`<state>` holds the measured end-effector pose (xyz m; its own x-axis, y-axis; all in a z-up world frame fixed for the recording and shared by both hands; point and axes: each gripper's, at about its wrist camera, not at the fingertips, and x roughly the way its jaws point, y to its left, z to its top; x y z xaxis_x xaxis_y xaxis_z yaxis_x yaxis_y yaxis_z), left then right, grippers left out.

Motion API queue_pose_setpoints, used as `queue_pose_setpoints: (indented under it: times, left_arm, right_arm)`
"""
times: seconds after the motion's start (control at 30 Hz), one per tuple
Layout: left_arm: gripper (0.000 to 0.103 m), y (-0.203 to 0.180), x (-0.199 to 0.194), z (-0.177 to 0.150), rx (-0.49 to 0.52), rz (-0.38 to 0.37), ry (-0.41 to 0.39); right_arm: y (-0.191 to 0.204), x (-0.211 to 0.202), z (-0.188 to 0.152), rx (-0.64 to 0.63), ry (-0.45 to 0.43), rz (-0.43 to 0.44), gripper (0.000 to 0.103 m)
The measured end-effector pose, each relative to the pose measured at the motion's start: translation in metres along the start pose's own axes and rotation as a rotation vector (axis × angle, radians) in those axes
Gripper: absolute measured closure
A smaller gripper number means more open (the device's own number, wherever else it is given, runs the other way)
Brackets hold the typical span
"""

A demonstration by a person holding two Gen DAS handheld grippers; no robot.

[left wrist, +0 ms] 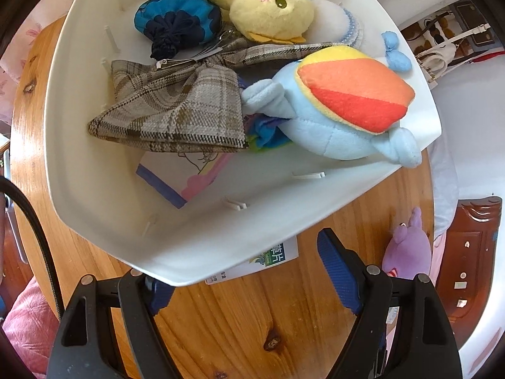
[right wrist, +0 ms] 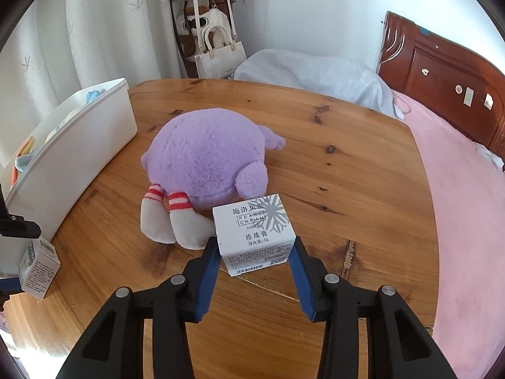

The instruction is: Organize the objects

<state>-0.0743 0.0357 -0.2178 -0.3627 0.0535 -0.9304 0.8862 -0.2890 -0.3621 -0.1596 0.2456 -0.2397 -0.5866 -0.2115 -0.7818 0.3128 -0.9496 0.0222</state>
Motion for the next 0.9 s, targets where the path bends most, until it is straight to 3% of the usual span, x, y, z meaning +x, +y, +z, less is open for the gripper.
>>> queue_pose_setpoints:
  times: [0.2, 0.9]
  left_arm:
    - [0.031, 0.0, 0.002, 0.003, 0.005, 0.026, 0.003]
    - [0.031, 0.016, -0.024, 0.01, 0.091, 0.036, 0.007]
  right_arm:
    - [0.0, -0.004, 0.002, 0.001, -0.005, 0.002, 0.059]
    - [0.033, -0.038, -0.006, -0.024, 0.015, 0.036, 0.059]
